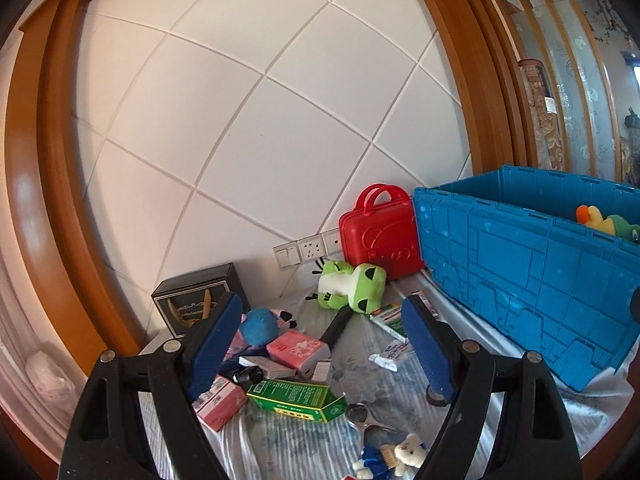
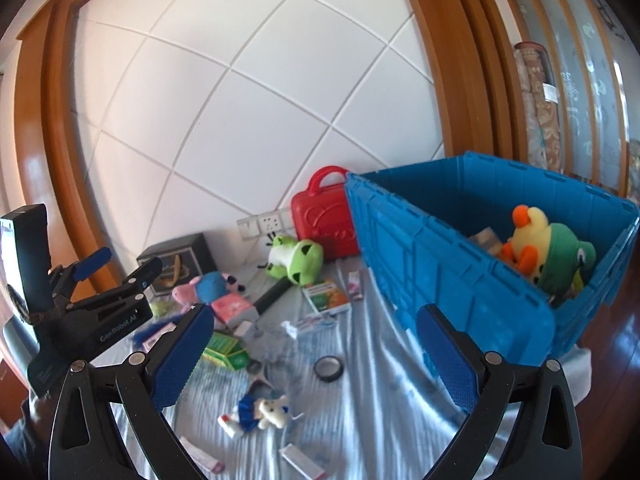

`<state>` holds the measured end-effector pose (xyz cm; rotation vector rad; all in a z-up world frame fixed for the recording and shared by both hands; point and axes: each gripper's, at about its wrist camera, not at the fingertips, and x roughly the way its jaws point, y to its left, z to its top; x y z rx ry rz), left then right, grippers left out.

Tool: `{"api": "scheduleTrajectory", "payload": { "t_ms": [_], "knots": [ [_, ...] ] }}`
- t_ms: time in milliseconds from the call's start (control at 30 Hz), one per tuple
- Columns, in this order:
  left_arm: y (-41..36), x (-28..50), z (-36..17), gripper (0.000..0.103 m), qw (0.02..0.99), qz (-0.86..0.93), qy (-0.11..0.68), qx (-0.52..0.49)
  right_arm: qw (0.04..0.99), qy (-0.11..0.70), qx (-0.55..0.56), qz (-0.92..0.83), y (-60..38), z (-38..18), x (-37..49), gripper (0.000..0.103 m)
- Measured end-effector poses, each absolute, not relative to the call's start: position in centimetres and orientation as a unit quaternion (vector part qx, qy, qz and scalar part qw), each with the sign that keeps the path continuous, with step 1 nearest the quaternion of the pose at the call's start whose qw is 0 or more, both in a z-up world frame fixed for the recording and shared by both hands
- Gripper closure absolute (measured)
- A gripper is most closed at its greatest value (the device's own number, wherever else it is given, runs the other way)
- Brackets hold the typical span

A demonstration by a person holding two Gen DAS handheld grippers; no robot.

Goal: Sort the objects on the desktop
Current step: 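Withdraw both tools from the crate back over the bed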

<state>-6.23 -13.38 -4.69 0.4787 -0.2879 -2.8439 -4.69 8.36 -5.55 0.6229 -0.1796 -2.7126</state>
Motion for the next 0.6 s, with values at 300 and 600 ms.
{"api": "scheduleTrajectory", "payload": {
  "t_ms": [300,600],
  "knots": [
    [-16.6,-2.7,-7.0,0.021,0.206,-0.958,-0.100,0.171,0.230,-0.023,0.236,-0.944,6.5,-6.5,-4.7,0.000],
    [-19.4,1.5,-13.0,0.021,0.285,-0.927,-0.087,0.226,0.299,0.027,0.284,-0.910,4.8,-11.4,-5.9,0.000]
  ]
}}
